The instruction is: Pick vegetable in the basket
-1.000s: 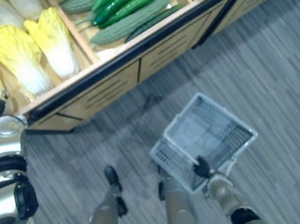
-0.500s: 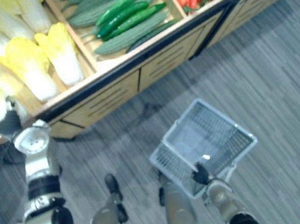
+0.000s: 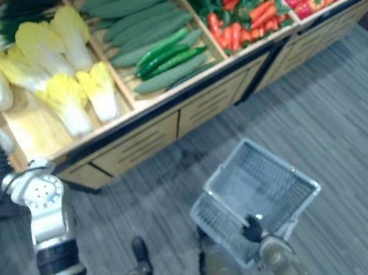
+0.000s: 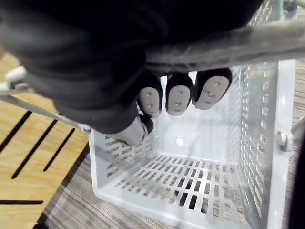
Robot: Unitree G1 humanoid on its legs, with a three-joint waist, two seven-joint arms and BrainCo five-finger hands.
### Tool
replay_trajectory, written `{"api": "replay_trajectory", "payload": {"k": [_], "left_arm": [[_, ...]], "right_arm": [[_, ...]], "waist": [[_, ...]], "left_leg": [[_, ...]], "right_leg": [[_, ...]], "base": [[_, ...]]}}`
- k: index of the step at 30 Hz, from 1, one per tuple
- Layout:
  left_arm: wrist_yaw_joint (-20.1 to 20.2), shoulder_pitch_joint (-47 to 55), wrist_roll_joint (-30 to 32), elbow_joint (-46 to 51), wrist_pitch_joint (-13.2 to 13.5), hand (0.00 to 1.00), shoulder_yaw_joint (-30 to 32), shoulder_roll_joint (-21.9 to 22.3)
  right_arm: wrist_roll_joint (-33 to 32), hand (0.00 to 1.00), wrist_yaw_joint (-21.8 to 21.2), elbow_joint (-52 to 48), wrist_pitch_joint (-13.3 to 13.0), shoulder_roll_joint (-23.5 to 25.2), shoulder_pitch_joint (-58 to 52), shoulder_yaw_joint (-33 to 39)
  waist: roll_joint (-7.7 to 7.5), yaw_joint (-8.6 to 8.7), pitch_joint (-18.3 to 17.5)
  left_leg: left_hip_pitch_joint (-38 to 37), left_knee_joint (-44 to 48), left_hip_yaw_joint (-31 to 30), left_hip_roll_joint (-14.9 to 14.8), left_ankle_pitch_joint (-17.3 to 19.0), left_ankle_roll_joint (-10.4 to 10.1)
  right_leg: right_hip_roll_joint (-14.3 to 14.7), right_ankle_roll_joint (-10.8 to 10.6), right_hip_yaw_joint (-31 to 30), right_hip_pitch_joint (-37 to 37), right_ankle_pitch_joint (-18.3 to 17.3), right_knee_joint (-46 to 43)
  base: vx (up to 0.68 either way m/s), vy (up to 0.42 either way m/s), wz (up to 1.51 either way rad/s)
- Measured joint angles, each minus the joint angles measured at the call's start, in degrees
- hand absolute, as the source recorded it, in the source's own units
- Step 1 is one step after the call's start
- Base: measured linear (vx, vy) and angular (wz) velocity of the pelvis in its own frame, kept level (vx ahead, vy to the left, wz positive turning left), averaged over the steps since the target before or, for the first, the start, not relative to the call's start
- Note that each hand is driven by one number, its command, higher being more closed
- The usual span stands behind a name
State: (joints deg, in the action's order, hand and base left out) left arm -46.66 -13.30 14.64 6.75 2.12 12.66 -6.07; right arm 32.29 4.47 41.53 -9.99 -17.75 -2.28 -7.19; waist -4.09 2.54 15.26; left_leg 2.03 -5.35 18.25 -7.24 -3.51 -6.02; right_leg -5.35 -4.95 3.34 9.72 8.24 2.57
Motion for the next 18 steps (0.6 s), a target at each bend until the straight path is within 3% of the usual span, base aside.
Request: {"api": "replay_trajectory", "payload": {"k": [4, 8, 12, 18], "left_arm": [[7.7, 4.5, 3.1, 1.3, 1.7, 1.0, -9.1, -3.7], [17.5, 6.3, 4.6, 2.7, 7.7, 1.0, -20.6, -9.4], [24.2, 6.3, 4.2, 2.7, 11.4, 1.0, -26.6, -14.3], [31.9, 4.0, 1.1, 2.6, 13.5, 1.0, -40.4, -18.8]], "right_arm": [[-2.0, 1.0, -2.6, -6.0, -0.8, -4.3, 0.2, -0.2], [-3.6, 1.0, -3.8, -7.5, -2.0, -11.1, 2.9, 0.0], [-3.6, 1.0, -4.3, -7.2, -2.0, -14.4, 6.3, 0.0], [-3.6, 1.0, -4.4, -11.1, 0.4, -17.4, 7.7, 0.1]], "waist": [[1.39, 0.38, -1.8], [4.0, 0.86, -3.5], [4.36, 2.01, -3.8], [5.03, 1.98, -5.5]], "left_leg": [[-1.7, 0.0, 3.2, -0.1, 0.8, -0.2], [-3.8, 0.0, 6.9, -0.1, 1.8, -0.2], [-5.9, -0.1, 10.7, 0.0, 2.4, -0.2], [-9.8, -0.1, 19.5, -0.4, 4.8, -1.3]], "right_leg": [[0.4, -0.4, -3.1, -0.1, 0.2, 0.4], [0.6, -0.7, -6.7, -0.1, 0.4, 0.5], [1.3, -1.1, -10.2, 0.0, 0.7, 0.5], [3.2, -1.5, -16.4, 0.1, 1.0, 0.4]], "base": [[0.01, 0.004, -0.44], [0.03, 0.006, -0.43], [0.02, 0.0, -0.48], [0.03, -0.005, -0.62]]}}
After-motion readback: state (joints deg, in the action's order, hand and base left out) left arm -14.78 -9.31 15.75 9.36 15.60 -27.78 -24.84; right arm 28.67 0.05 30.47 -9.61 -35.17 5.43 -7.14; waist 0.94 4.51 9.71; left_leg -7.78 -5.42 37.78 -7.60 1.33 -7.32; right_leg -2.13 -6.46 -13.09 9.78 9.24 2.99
